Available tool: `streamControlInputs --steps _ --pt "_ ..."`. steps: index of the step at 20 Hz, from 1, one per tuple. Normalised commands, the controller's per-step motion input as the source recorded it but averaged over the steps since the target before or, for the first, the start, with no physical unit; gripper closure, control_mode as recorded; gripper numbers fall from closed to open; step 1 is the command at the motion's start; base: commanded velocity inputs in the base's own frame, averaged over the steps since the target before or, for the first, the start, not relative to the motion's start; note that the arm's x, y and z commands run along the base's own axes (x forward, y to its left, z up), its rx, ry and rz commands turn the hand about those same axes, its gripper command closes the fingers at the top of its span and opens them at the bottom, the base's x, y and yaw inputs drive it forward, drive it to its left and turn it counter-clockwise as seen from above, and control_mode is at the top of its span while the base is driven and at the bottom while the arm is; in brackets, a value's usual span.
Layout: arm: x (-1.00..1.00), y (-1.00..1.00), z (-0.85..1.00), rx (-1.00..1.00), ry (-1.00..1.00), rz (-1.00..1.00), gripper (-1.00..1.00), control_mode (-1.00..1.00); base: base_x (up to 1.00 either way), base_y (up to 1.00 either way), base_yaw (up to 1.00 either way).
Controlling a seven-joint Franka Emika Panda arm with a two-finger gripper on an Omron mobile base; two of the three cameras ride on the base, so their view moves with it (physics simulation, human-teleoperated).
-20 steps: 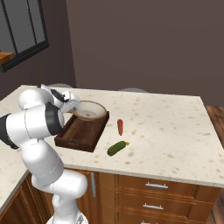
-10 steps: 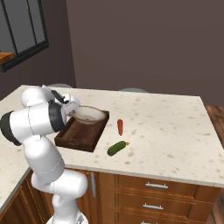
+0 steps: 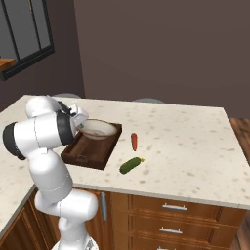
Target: Place the two vegetables and bowl onto the tray for setting up a vegetable dip station.
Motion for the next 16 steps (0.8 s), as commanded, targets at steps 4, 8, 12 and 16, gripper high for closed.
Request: streamControlInputs --steps 4,8,12,16 --pt "0.01 0.00 -0.09 0.00 0.00 0.00 1.00 -1.00 0.00 0.00 0.00" --pt "0.05 0.02 -0.07 0.00 -0.05 0.00 1.00 -1.00 0.00 0.00 0.00" --pt "0.07 0.04 -0.07 0.00 -0.09 0.00 1.00 -1.00 0.00 0.00 0.00" --pt "0.09 0.04 -0.03 -0.01 -0.13 0.00 1.00 -1.00 0.00 0.00 0.00"
